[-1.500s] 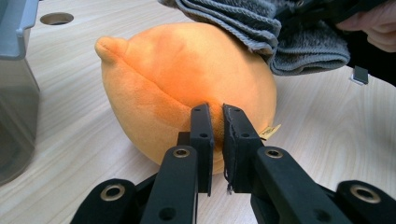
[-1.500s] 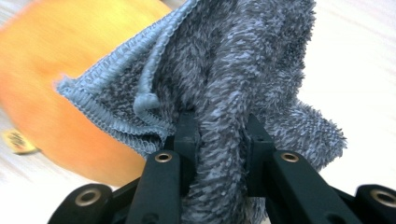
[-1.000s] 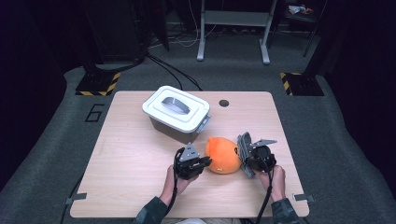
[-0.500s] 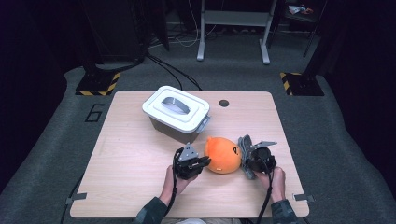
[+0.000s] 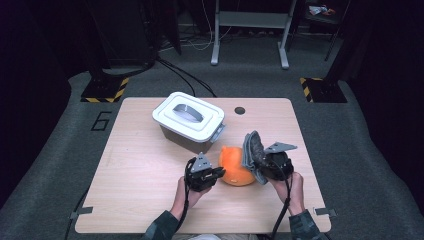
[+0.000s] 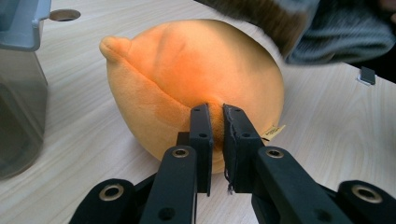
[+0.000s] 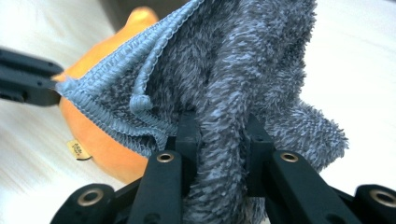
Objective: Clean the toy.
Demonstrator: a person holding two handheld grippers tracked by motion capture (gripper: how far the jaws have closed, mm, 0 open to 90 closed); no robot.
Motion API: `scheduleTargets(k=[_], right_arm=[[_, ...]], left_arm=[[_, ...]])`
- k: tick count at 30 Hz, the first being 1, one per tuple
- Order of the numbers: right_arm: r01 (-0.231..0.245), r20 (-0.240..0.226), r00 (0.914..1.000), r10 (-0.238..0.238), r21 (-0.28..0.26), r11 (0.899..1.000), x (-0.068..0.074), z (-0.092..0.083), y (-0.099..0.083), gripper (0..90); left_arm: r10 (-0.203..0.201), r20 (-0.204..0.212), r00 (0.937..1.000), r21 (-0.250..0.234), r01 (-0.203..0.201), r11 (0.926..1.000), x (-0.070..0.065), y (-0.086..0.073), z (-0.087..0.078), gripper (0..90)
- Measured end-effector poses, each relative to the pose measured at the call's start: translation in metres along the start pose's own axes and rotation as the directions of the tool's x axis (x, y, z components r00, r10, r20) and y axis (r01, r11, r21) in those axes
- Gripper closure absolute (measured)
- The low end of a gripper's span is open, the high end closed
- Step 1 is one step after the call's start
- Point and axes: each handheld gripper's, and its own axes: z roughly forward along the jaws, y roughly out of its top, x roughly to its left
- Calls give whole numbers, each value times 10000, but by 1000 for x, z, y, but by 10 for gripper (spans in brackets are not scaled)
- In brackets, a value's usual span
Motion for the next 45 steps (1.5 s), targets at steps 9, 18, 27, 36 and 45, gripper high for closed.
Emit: scheduleTargets(k=[9,18,27,36,45], right_arm=[[8,-43,10000,-7,199,9998,-2,14,-2,731],[25,-116,9999,-23,195,9998,-6,17,-2,730],[-107,-132,9999,110,212,9997,-8,17,-2,729],[-58,-81,10000,59,112,9999,-11,16,-4,729],[-267,51,9996,269,-312,9992,-15,-3,-5,728]], left_arm=[[52,74,10000,110,-52,9999,4,-1,-2,649],[735,-158,9972,525,-726,9960,5,-8,2,462],[1606,-492,9858,1002,-1551,9828,-6,-8,16,421],[1672,-470,9848,811,-1631,9833,-8,-8,22,697],[1298,-126,9915,605,-1288,9898,-11,3,22,781]])
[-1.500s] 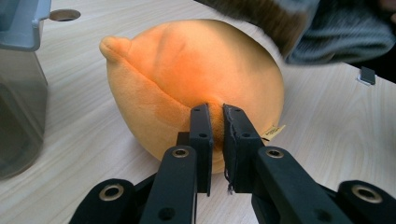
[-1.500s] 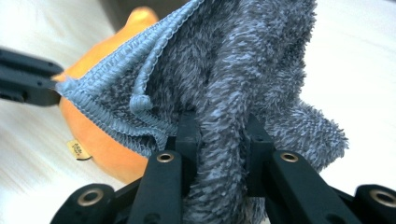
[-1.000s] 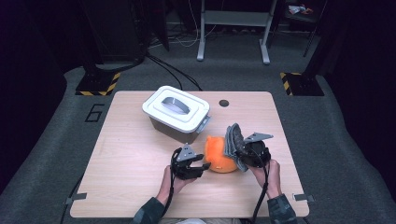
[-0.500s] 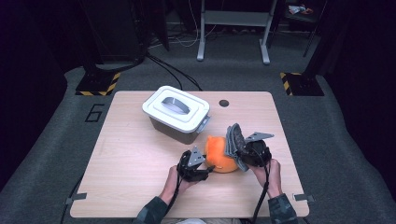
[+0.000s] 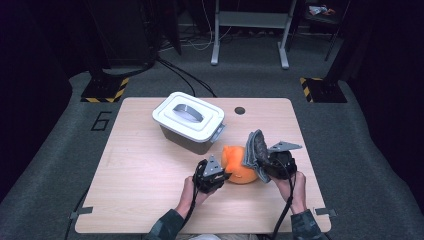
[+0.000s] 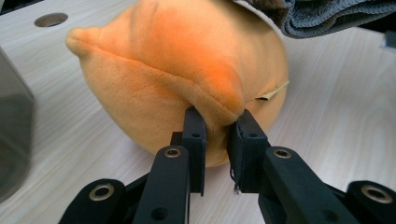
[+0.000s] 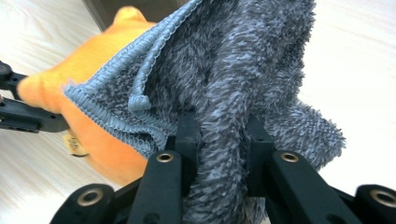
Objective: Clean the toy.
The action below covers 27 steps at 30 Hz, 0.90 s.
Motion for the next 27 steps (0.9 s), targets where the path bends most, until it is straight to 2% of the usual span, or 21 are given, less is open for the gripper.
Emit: scheduleTargets(k=[1,4,11,16,18,19,21,23,27], right_arm=[[18,-14,10000,-19,-82,10000,0,-3,1,728],[5,-177,9998,-11,-339,9994,3,-12,4,728],[652,-647,9956,-684,-506,9966,27,-20,14,727],[1297,-911,9869,-1331,-421,9907,47,-13,20,726],[1478,-832,9853,-1494,-248,9887,52,-7,20,725],[1451,-742,9865,-1461,-195,9892,55,-3,20,725],[1725,-600,9830,-1735,-216,9848,56,0,19,726],[1693,-610,9835,-1703,-209,9853,55,1,19,727],[1642,-477,9852,-1647,-148,9863,56,2,19,726]], left_arm=[[-125,17,9999,-48,125,9999,1,2,-1,781],[-887,389,9953,-226,897,9957,4,6,-4,782],[-1507,650,9864,-179,1522,9882,3,11,-8,782],[-1327,707,9886,-201,1345,9907,0,12,-8,781],[-1196,627,9908,-126,1206,9926,-2,13,-9,781],[-1083,459,9931,-129,1090,9940,-2,13,-8,781],[-1160,497,9920,-110,1166,9931,-1,12,-8,781],[-1279,495,9906,-152,1287,9916,0,11,-8,780],[-1217,420,9917,-131,1224,9924,1,11,-8,781]])
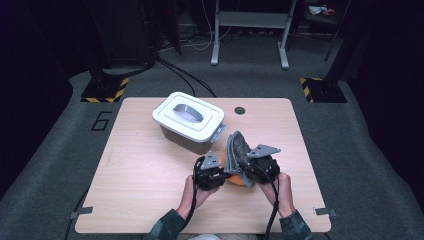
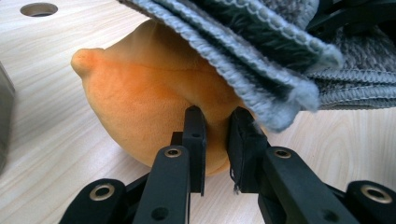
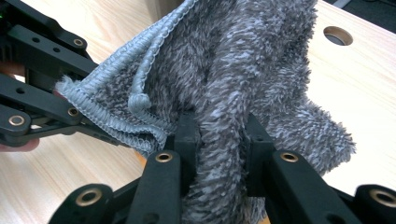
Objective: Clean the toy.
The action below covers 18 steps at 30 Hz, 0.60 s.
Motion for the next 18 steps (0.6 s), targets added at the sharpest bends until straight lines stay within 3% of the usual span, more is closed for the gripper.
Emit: scheduleTargets(k=[2,18], right_arm=[[63,19,10000,-63,38,10000,-2,0,0,726],[-761,396,9964,746,359,9965,-25,2,-17,724]], left_arm=[[-95,8,10000,-31,95,10000,0,-1,0,781],[-279,-50,9996,-22,279,9996,7,-5,-1,780]])
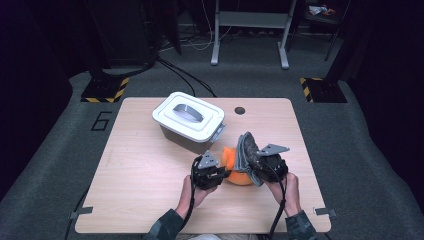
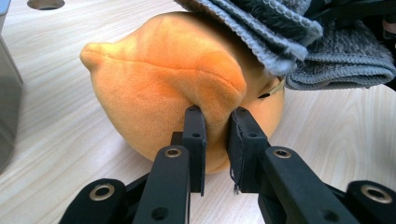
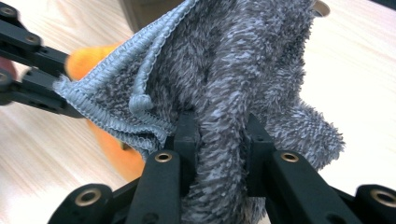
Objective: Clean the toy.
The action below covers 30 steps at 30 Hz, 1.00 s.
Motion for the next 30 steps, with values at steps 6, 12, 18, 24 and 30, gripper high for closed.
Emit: scheduleTargets(k=[6,12,18,24,30], right_arm=[[-427,9,9991,427,68,9991,-12,2,-8,724],[-751,296,9968,745,183,9970,-25,7,-17,724],[-1199,534,9917,1169,578,9911,-35,17,-29,724],[-1537,603,9871,1482,1004,9830,-42,29,-39,725],[-1707,610,9849,1623,1793,9689,-45,50,-54,723]], left_arm=[[-54,-48,10000,-8,54,10000,2,-1,0,780],[-140,15,9999,-92,140,9999,4,-3,0,779],[-124,-5,9999,-58,124,9999,4,-3,0,780],[-128,-13,9999,-70,128,9999,4,-3,0,780],[-227,-34,9997,-114,226,9997,4,-4,0,780]])
